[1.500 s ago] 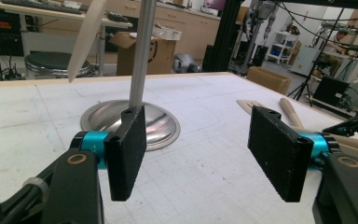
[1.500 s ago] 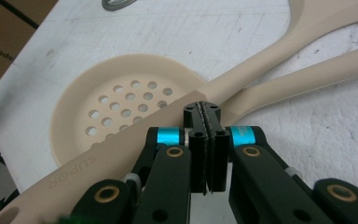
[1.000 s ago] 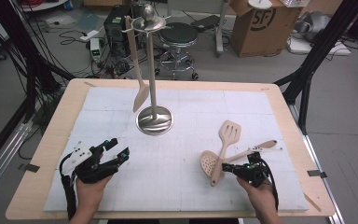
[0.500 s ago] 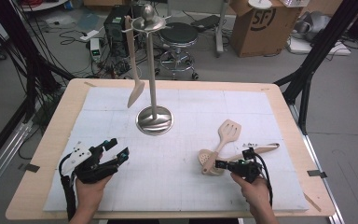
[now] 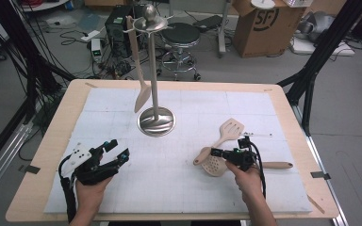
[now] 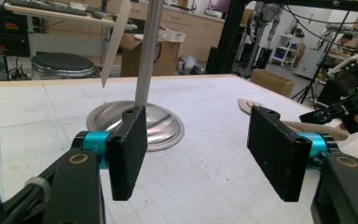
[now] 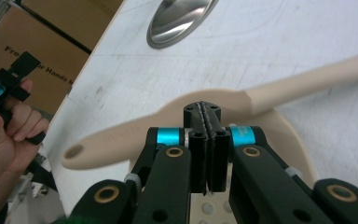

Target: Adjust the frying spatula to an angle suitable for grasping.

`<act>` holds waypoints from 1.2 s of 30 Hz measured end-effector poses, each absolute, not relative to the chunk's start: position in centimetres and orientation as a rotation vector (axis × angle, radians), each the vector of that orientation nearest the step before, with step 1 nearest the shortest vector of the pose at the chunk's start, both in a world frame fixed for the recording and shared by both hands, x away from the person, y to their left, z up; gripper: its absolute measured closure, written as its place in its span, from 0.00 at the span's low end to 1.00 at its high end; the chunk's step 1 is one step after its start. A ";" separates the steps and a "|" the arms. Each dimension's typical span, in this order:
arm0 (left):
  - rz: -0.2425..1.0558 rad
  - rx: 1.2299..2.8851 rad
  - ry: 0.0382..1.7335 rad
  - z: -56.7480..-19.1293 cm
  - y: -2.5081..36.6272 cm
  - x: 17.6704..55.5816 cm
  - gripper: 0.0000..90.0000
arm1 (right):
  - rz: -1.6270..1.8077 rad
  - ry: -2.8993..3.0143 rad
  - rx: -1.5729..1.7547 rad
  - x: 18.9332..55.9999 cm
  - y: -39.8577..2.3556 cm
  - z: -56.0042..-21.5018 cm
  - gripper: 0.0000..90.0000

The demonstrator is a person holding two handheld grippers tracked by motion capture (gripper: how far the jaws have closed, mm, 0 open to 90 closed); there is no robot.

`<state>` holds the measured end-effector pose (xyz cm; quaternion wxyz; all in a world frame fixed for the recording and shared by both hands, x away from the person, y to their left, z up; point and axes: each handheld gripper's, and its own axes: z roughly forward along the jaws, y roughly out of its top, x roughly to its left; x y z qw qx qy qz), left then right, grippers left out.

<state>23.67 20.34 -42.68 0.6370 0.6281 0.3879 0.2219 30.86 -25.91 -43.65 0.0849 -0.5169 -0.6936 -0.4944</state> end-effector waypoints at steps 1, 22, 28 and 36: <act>0.509 1.436 0.886 -42.7 20.5 23.7 0.43 | -1.467 -2.096 -1.541 30.7 -25.8 -43.6 1.00; 0.520 1.434 0.895 -42.6 20.8 23.4 0.43 | -1.455 -2.065 -1.525 31.9 -24.5 -44.5 1.00; 0.523 1.426 0.899 -42.6 20.9 23.4 0.43 | -1.478 -2.050 -1.536 33.5 -23.6 -44.2 1.00; 0.528 1.419 0.907 -42.7 21.2 23.3 0.43 | -1.462 -2.157 -1.657 36.2 -24.7 -42.5 1.00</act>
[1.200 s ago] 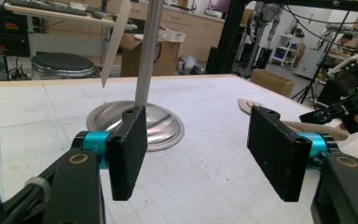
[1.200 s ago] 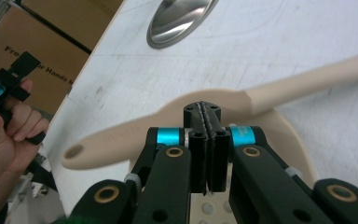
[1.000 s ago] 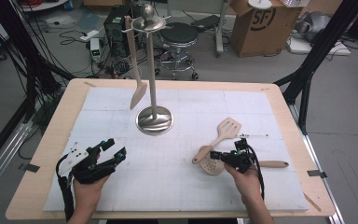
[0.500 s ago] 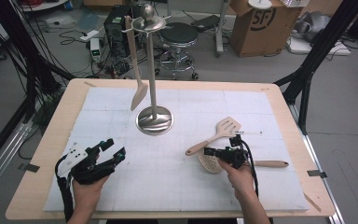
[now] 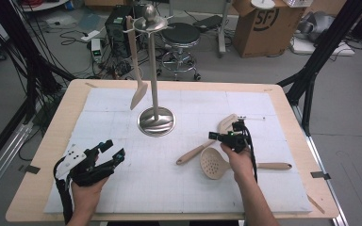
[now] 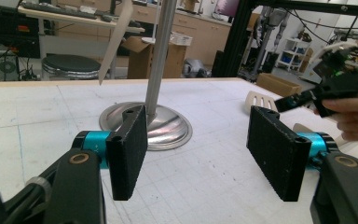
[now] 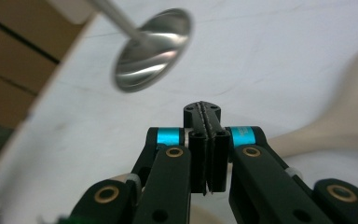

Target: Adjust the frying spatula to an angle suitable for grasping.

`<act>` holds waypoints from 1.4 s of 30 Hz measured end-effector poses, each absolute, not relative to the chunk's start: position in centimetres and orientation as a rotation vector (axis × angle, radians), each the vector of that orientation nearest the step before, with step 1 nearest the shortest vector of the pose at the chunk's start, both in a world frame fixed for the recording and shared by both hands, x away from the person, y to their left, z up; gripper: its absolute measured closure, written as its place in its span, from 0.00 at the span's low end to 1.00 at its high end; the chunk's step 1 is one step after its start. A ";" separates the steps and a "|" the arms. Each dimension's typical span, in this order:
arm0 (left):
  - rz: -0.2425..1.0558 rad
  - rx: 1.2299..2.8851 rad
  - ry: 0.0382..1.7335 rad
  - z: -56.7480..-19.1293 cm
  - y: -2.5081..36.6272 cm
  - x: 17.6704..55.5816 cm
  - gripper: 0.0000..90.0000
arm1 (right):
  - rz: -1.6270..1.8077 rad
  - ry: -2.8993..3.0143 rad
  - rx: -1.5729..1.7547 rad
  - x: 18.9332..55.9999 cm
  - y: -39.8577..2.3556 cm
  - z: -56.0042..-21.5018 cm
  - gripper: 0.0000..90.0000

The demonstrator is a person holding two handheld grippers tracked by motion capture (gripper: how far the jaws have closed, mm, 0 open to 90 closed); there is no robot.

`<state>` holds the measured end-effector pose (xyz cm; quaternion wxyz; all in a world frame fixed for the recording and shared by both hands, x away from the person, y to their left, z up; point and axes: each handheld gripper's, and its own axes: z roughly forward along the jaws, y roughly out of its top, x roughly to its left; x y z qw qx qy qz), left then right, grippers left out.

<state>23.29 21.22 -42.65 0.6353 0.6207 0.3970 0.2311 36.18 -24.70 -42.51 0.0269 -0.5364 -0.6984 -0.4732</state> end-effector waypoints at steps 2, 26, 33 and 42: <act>0.530 1.420 0.910 -42.7 21.3 23.3 0.43 | -1.401 -2.231 -1.704 37.4 -25.0 -42.1 1.00; 0.538 1.402 0.920 -42.7 22.0 23.1 0.43 | -0.951 -2.580 -1.845 41.0 -25.2 -44.3 1.00; 0.538 1.402 0.908 -42.5 21.6 23.0 0.43 | -0.925 -2.556 -1.895 40.1 -26.2 -44.2 1.00; 0.533 1.400 0.908 -42.5 21.9 23.1 0.43 | -0.852 -2.489 -1.912 39.3 -26.6 -43.5 1.00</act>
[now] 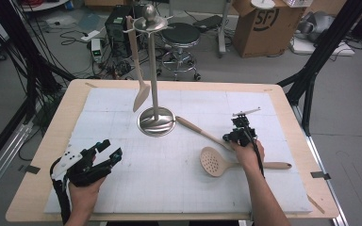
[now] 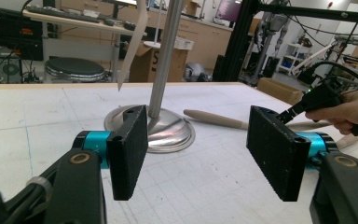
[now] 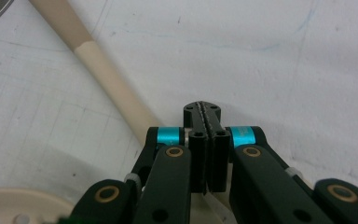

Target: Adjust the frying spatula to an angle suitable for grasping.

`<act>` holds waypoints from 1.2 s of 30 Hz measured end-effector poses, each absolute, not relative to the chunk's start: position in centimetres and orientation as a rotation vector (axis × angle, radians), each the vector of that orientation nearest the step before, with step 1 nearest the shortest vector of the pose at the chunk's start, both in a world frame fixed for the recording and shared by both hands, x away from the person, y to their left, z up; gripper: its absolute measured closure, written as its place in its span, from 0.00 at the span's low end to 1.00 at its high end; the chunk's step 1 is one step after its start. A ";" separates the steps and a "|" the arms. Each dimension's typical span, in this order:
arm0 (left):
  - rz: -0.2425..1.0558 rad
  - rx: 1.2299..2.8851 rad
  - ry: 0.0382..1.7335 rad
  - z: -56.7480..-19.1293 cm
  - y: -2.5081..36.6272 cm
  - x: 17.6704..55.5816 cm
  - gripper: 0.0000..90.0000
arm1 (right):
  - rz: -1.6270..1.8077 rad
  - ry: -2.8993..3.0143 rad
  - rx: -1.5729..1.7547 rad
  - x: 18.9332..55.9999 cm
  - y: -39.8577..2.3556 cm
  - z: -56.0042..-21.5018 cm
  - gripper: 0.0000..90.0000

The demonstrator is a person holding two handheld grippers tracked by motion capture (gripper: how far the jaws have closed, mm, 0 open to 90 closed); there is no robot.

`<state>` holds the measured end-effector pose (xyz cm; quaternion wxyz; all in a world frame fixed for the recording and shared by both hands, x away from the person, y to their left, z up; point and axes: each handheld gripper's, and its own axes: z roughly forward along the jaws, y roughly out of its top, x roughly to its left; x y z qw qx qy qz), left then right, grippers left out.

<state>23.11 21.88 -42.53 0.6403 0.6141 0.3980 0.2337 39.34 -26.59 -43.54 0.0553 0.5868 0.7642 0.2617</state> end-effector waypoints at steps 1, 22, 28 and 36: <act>0.533 1.398 0.907 -42.5 21.9 23.1 0.43 | 0.791 2.317 1.804 39.3 -26.7 -43.5 1.00; 0.537 1.391 0.908 -42.4 22.0 23.1 0.44 | 1.078 2.368 1.748 40.3 -26.3 -42.5 0.82; 0.543 1.384 0.921 -42.5 22.3 23.2 0.44 | 1.099 2.397 1.736 41.2 -25.6 -43.5 0.76; 0.534 1.392 0.914 -42.6 22.0 23.6 0.44 | 1.112 2.426 1.708 41.7 -25.1 -44.2 0.71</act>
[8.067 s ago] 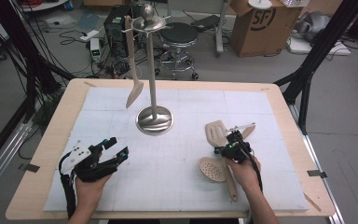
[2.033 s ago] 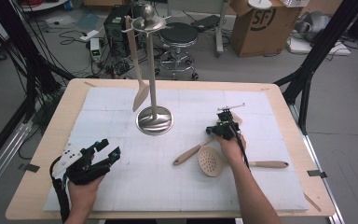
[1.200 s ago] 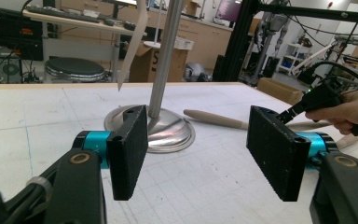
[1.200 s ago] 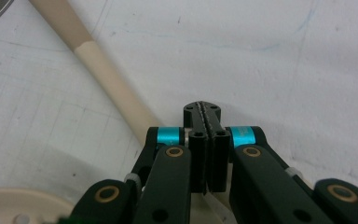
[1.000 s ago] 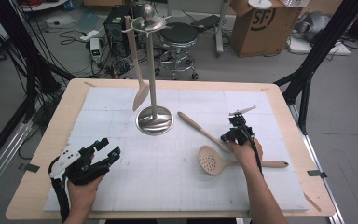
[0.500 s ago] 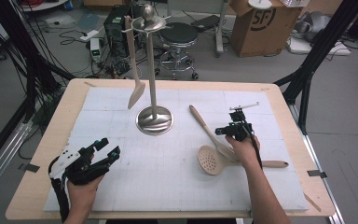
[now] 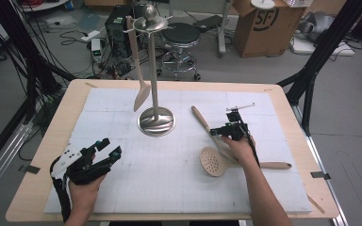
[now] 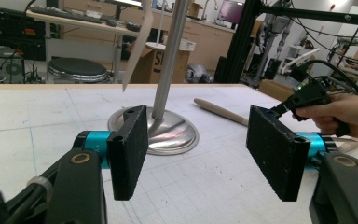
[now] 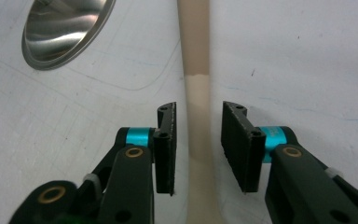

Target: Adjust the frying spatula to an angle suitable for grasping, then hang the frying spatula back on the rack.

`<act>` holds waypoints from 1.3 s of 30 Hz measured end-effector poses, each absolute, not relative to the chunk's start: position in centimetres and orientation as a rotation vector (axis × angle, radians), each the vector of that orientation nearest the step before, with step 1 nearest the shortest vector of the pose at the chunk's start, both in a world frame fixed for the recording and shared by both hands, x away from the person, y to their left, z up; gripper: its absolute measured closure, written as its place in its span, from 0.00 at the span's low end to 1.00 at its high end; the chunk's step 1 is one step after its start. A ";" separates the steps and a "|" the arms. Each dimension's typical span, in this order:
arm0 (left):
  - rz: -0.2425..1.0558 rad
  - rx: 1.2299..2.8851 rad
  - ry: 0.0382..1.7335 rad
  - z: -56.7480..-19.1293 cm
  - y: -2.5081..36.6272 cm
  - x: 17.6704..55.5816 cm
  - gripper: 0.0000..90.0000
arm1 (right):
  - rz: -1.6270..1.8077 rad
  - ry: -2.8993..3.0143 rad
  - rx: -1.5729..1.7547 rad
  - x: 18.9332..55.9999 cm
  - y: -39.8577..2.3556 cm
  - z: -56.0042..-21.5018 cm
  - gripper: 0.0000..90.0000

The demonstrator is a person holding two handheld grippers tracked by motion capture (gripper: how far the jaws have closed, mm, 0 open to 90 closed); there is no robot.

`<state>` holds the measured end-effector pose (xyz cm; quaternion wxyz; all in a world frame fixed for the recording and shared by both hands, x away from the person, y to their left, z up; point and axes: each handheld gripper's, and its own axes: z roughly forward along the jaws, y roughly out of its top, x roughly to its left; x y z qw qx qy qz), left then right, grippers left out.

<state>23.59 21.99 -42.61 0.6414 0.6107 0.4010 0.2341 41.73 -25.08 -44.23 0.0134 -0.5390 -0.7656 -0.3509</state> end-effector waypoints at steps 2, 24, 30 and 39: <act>0.535 1.393 0.912 -42.6 22.0 23.6 0.44 | -1.082 -2.400 -1.664 41.8 -25.0 -44.4 0.71; 0.548 1.383 0.907 -42.3 22.2 22.9 0.44 | -1.114 -2.541 -1.692 40.5 -23.5 -45.0 0.76; 0.547 1.388 0.905 -42.2 22.1 22.8 0.44 | -1.071 -2.633 -1.692 40.4 -22.8 -44.9 0.82; 0.551 1.388 0.912 -42.2 22.1 22.8 0.44 | -1.045 -2.693 -1.673 40.4 -22.5 -44.9 0.84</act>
